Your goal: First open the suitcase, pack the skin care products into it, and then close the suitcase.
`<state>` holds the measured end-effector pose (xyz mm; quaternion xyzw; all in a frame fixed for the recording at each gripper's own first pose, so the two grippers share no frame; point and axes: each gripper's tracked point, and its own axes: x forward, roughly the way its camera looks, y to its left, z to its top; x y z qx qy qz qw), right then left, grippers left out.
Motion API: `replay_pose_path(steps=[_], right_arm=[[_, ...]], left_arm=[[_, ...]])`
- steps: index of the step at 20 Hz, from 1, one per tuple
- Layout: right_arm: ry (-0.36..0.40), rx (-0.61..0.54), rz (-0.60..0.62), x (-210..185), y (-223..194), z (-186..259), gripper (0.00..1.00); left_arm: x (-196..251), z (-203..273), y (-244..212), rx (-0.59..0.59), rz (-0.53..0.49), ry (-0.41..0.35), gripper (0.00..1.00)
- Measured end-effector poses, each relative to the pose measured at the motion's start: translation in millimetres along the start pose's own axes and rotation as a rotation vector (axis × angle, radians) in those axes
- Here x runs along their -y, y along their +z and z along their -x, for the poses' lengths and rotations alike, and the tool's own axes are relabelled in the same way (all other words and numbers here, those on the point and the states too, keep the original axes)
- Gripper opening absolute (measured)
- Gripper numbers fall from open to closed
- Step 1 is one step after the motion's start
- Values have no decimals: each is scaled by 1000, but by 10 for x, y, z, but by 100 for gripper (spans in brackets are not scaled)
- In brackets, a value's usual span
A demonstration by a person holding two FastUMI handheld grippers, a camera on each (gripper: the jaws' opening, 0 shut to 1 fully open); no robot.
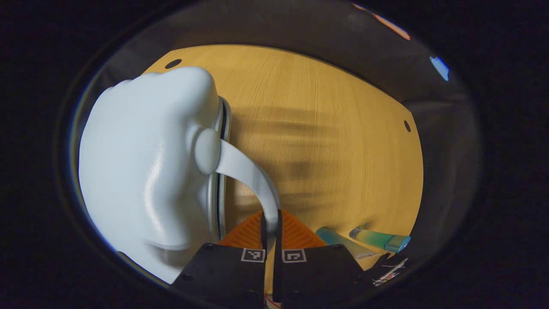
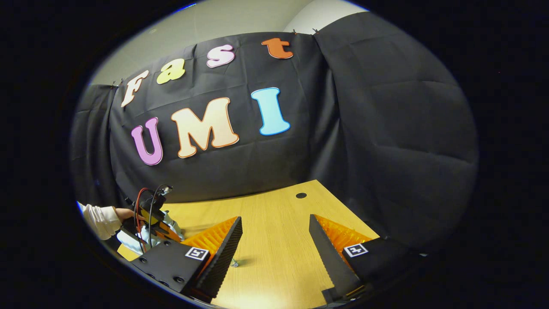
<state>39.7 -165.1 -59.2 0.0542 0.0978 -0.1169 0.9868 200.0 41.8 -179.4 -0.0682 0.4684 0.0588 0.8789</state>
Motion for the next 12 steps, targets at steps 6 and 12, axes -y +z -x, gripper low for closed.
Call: replay_pose_path(steps=[6, 12], right_arm=[[30, -9, 14, -120, -38, 7, 98], [52, 1, 38, -169, -46, 82, 98]], left_arm=[[154, 366, 130, 57, 19, -72, 0], [196, 709, 252, 137, 37, -150, 0]])
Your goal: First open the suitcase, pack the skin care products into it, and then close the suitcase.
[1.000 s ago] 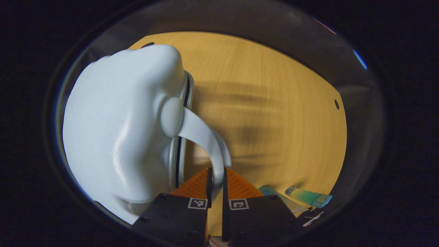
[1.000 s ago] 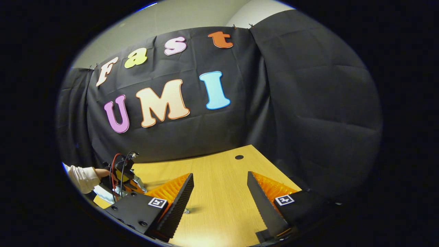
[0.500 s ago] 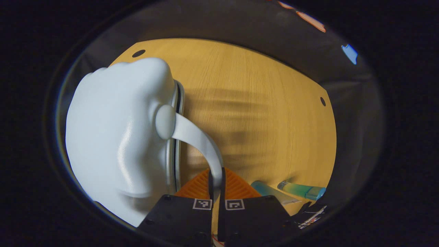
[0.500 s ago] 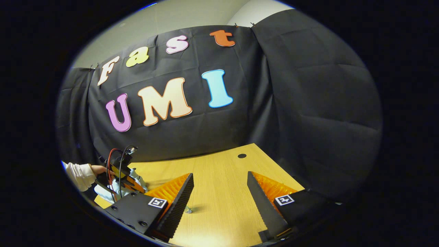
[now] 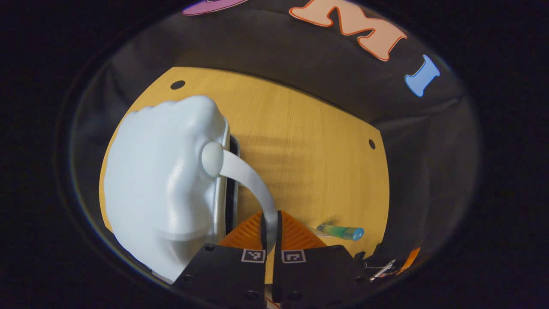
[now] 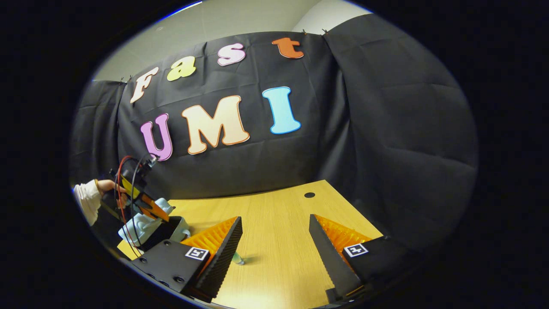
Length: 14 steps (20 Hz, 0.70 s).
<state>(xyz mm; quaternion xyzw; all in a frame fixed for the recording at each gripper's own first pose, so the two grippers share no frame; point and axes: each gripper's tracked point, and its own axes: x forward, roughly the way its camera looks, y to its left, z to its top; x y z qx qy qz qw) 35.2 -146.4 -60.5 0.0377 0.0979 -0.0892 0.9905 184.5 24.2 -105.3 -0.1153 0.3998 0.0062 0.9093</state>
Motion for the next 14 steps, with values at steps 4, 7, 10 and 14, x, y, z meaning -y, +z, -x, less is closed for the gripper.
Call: replay_pose_path(steps=[4, 7, 10, 14], right_arm=[[12, 2, -2, 9, -20, 81, 98], [21, -2, -12, 10, -51, 117, 98], [40, 3, -21, -66, -35, 148, 98], [68, 0, 11, -204, -53, 176, 98]], left_arm=[[-17, 258, 122, 70, 38, -23, 0], [-92, 510, 238, 127, 70, -41, 0], [-198, 774, 370, 197, 125, -53, 0], [-512, 1096, 502, 281, 188, -35, 0]])
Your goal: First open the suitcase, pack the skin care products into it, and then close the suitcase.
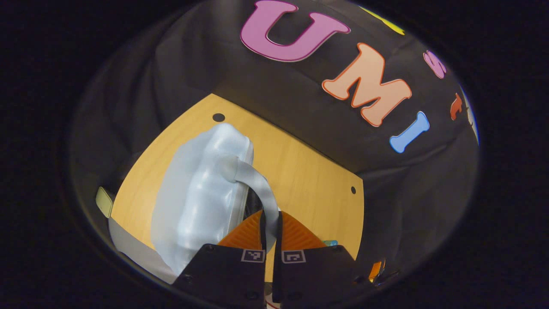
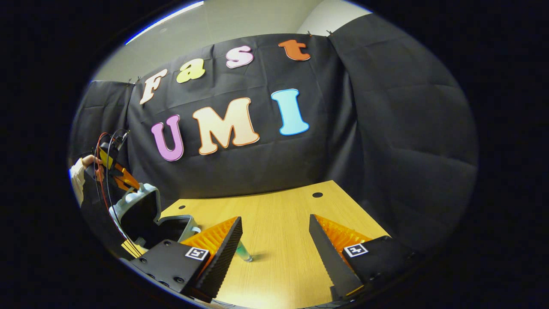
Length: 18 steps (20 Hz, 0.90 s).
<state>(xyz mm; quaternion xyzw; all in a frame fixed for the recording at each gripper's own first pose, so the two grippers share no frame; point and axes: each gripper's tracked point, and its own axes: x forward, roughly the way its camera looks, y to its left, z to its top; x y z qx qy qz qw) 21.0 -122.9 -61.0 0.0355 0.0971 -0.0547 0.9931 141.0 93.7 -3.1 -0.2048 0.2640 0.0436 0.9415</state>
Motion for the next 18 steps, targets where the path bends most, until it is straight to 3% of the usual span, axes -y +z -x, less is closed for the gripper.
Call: replay_pose_path(steps=[6, 11, 18], right_arm=[[56, -16, 5, -271, -3, -32, 98], [94, -17, 31, -518, 17, -79, 98], [127, -23, 32, -987, -60, -74, 98]], left_arm=[[-432, 379, 182, 84, 80, 27, 0], [-1016, 717, 203, 134, 121, 104, 0], [-2030, 1051, -204, 106, 92, 270, 0]])
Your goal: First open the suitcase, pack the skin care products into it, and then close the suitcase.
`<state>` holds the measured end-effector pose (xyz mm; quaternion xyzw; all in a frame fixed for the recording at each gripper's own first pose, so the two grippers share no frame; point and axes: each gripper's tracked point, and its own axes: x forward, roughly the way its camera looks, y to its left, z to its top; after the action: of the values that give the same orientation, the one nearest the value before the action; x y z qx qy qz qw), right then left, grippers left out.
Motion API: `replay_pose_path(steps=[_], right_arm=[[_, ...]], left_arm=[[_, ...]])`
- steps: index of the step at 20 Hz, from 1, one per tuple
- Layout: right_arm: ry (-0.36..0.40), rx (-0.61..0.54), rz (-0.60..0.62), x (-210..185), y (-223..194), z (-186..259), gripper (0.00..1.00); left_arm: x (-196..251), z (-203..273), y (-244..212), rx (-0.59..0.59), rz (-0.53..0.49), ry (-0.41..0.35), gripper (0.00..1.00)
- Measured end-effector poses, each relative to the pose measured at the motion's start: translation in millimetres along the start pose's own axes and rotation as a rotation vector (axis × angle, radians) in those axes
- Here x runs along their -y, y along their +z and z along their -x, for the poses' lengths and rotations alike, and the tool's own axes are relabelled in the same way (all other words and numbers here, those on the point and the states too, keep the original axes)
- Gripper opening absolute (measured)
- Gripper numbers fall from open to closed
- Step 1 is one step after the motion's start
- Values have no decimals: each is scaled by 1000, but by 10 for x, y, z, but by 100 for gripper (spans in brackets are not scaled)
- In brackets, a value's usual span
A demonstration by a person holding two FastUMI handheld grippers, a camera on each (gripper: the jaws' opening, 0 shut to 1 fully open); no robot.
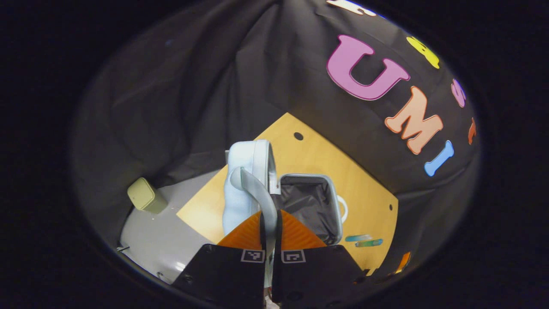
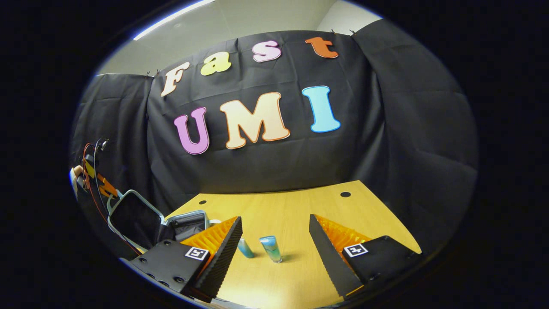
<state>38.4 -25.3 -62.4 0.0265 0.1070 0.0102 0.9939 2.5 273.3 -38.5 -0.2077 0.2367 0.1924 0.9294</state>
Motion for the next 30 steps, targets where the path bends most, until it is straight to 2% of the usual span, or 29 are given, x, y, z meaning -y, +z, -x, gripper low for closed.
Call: replay_pose_path(steps=[6, 10, 13, 14, 15, 18, 21, 23, 24, 25, 29, 30], right_arm=[[1, -8, 30, -343, -162, 52, 98], [-10, -11, 54, -491, -237, 133, 98], [-14, 4, 63, -570, -249, 192, 98], [-18, 3, 64, -580, -252, 204, 95], [-27, 1, 65, -562, -276, 205, 98], [-37, -27, 39, -568, -378, 212, 98], [-44, -38, 33, -576, -421, 215, 98], [-52, -47, 35, -551, -454, 225, 98], [-54, -49, 31, -545, -462, 215, 95], [-56, -51, 28, -543, -481, 211, 98], [-68, -66, 21, -503, -567, 154, 98], [-68, -71, 18, -493, -592, 135, 98]], left_arm=[[-943, -275, -388, -79, 41, 135, 0], [-1371, -523, -605, -120, 84, 156, 0], [-1527, -731, -721, -132, 121, 137, 0], [-1590, -782, -760, -135, 129, 139, 0], [-1655, -837, -800, -146, 136, 135, 0], [-1769, -975, -929, -180, 178, 129, 0], [-1846, -1053, -1064, -219, 217, 143, 0], [-1951, -1000, -1051, -219, 191, 186, 3], [-1978, -994, -1042, -212, 170, 196, 0], [-1965, -960, -1003, -205, 147, 205, 19], [-1916, -744, -902, -178, 23, 289, 94], [-1840, -683, -877, -175, -11, 301, 96]])
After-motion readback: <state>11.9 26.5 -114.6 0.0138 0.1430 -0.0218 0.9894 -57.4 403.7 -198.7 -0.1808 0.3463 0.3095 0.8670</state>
